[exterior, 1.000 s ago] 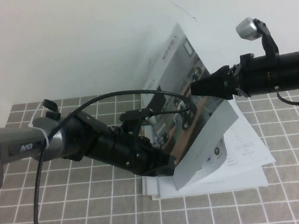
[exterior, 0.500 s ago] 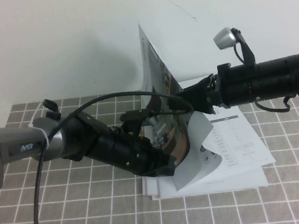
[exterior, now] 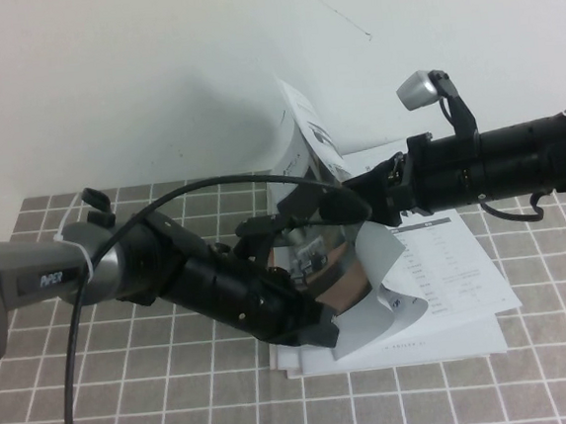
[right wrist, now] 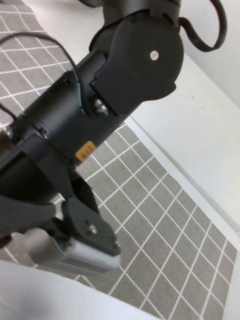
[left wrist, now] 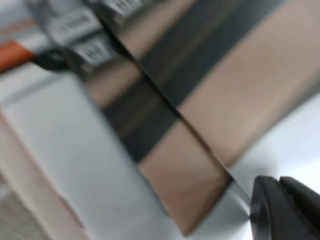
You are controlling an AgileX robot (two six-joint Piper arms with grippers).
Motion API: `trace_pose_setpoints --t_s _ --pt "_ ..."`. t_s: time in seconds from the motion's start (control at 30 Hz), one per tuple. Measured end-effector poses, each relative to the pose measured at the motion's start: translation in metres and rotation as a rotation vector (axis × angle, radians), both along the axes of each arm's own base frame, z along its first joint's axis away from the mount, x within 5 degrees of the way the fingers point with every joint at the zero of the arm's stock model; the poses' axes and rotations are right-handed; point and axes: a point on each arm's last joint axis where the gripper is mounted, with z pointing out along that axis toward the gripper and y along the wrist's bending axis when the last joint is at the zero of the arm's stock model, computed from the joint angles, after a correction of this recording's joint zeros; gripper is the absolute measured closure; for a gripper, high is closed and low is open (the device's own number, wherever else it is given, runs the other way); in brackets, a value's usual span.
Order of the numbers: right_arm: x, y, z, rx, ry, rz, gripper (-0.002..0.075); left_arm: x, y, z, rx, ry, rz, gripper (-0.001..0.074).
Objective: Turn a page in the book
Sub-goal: Open the closed book
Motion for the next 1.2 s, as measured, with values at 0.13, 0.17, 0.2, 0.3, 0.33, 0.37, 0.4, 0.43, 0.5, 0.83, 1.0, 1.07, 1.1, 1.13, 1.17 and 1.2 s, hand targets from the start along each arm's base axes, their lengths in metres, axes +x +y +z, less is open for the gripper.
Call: trace_pose_setpoints --t_s 0.13,0.17,0.2,0.3,0.33,0.37,0.4,0.43,0.5,0.83,1.0,1.07,1.1,1.13,1.17,1.2 --pt "0.0 0.0 0.0 -0.001 -0.002 0.0 0.0297 -0.004 0.0 0.001 -0.02 0.038 -0.039 0.0739" --pt "0.0 0.0 0.0 -0.001 -0.003 0.001 0.0298 -0.005 0.0 0.001 -0.02 0.041 -0.043 0.0739" --pt "0.0 0.0 0.0 -0.001 -0.003 0.001 0.0298 -0.004 0.002 0.002 -0.022 0.043 -0.041 0.0739" --pt "0.0 0.0 0.0 -0.001 -0.003 0.001 0.0298 -0.003 0.008 0.015 -0.024 0.006 -0.037 0.0739" --pt "0.0 0.0 0.0 -0.001 -0.003 0.001 0.0298 -0.002 0.01 0.023 -0.025 -0.017 -0.032 0.0739" --pt "0.0 0.0 0.0 -0.001 -0.003 0.001 0.0298 -0.002 0.012 0.032 -0.03 -0.037 -0.02 0.0738" --pt "0.0 0.0 0.0 -0.001 -0.003 0.001 0.0298 -0.002 0.016 0.041 -0.033 -0.057 -0.005 0.0739" --pt "0.0 0.0 0.0 -0.003 -0.004 0.002 0.0298 -0.001 0.021 0.051 -0.036 -0.077 0.015 0.0739" --pt "0.0 0.0 -0.001 -0.007 -0.005 0.003 0.0298 0.001 0.031 0.069 -0.052 -0.101 0.062 0.0739" --pt "-0.005 0.007 -0.003 -0.032 -0.013 0.039 0.0298 0.009 0.074 0.17 -0.16 -0.352 0.214 0.0739" --pt "-0.011 0.018 -0.003 -0.037 -0.015 0.067 0.0298 0.015 0.071 0.197 -0.19 -0.431 0.206 0.0739" --pt "-0.014 0.024 -0.003 -0.04 -0.016 0.08 0.0298 0.016 0.069 0.204 -0.199 -0.454 0.201 0.0739" --pt "-0.015 0.027 -0.003 -0.041 -0.017 0.086 0.0298 0.017 0.069 0.206 -0.203 -0.46 0.201 0.0739" --pt "-0.017 0.03 -0.003 -0.043 -0.018 0.092 0.0298 0.018 0.069 0.208 -0.207 -0.466 0.201 0.0739" --pt "-0.018 0.033 -0.004 -0.046 -0.019 0.097 0.0298 0.02 0.068 0.21 -0.21 -0.47 0.202 0.0739" --pt "-0.019 0.036 -0.005 -0.049 -0.018 0.101 0.0298 0.021 0.068 0.21 -0.212 -0.474 0.201 0.0739"
